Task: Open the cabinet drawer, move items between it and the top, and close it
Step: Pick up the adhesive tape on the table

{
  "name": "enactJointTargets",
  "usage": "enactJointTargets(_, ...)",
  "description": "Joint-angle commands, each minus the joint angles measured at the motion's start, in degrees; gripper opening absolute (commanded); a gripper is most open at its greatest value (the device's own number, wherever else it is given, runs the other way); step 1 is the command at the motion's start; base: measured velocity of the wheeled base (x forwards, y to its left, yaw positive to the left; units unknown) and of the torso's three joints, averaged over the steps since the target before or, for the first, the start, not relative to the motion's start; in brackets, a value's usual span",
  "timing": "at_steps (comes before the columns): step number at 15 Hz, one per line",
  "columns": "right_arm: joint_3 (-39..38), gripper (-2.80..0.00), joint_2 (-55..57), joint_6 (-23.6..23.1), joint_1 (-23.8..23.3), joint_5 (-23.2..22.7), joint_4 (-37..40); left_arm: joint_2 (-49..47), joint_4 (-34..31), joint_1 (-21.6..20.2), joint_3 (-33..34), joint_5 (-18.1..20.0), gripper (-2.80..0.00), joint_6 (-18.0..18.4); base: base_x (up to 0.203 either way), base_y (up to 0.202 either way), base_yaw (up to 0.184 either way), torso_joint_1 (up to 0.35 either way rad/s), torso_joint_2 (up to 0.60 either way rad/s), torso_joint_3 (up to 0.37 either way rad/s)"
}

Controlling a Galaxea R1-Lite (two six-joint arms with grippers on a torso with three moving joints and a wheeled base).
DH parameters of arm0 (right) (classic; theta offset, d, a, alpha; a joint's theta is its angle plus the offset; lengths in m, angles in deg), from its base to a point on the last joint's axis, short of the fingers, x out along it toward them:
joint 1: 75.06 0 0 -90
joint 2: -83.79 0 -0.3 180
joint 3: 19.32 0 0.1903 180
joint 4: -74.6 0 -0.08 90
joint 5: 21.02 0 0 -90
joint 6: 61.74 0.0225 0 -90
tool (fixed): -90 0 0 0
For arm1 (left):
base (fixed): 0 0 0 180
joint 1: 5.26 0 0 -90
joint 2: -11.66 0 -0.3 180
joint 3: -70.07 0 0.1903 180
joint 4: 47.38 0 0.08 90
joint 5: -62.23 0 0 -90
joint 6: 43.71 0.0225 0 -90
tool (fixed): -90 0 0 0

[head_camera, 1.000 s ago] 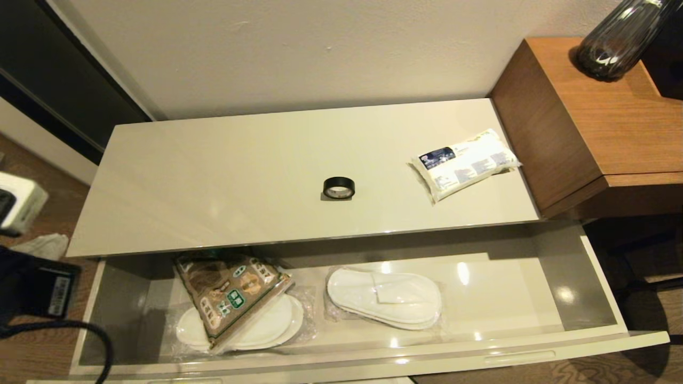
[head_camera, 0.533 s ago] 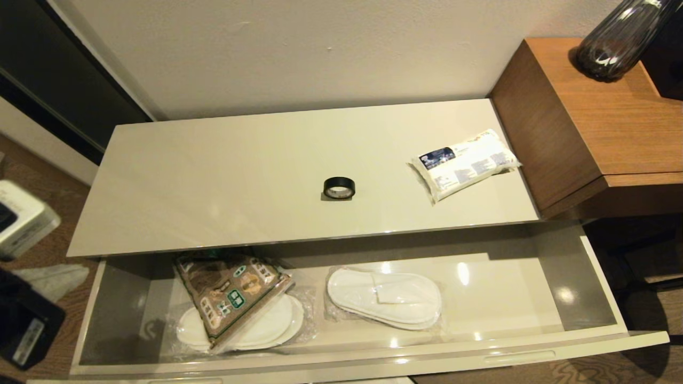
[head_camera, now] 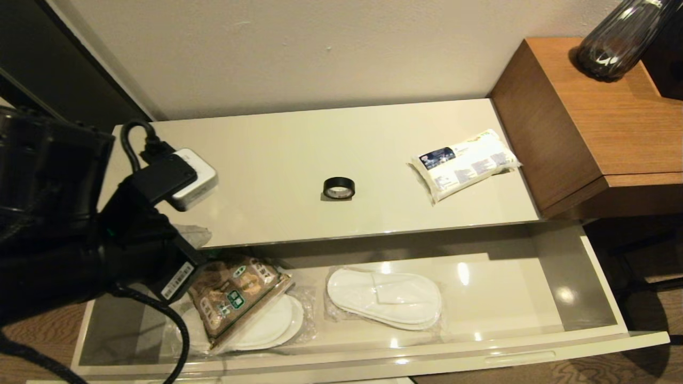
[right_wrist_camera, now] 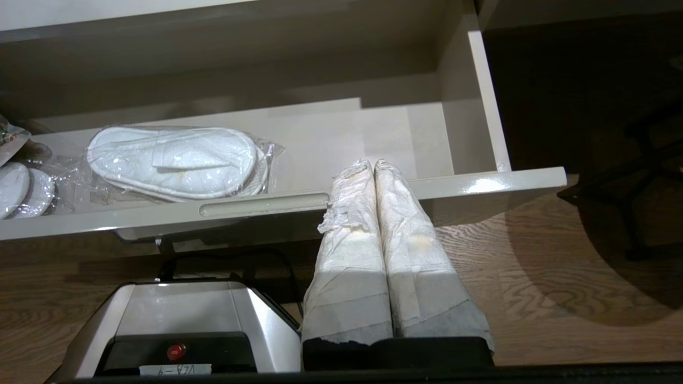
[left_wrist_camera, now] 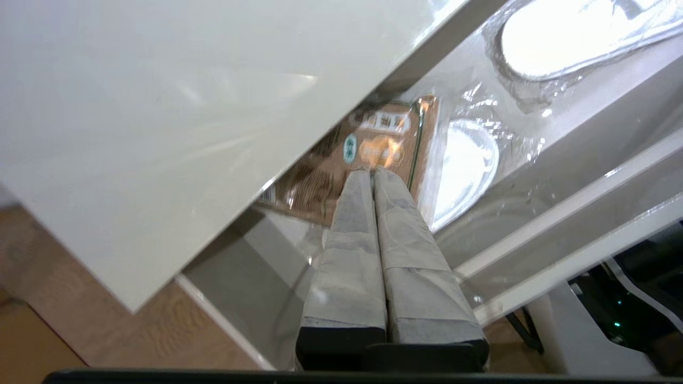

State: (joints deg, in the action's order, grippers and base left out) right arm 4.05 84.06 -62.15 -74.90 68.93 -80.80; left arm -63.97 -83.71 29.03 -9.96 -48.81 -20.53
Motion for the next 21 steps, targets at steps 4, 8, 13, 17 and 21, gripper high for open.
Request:
enactJointTargets(4,-0.1,-2.8,0.0,0.0,0.0,0.0,0.0,-10.7,2.5,5.7,-4.1,-4.4,0.0,3.0,0.0,0.0,0.0,0.0,0.0,0.0)
enactJointTargets(8,-0.1,-2.8,0.0,0.0,0.0,0.0,-0.1,-18.2,10.0,10.3,-9.2,-15.9,0.0,6.8,0.0,0.0,0.0,0.0,0.0,0.0)
enactJointTargets(13,-0.1,-2.8,0.0,0.0,0.0,0.0,0.0,-23.2,15.5,14.0,-9.4,-25.6,0.0,10.7,0.0,0.0,0.0,0.0,0.0,0.0)
enactJointTargets(17,-0.1,-2.8,0.0,0.0,0.0,0.0,0.0,-27.0,23.2,17.6,-10.4,-32.4,0.0,11.4,0.0,0.0,0.0,0.0,0.0,0.0)
enactJointTargets(21,-0.1,-2.8,0.0,0.0,0.0,0.0,0.0,-29.3,25.3,19.1,-10.7,-33.5,0.0,12.2,0.0,0.0,0.0,0.0,0.0,0.0)
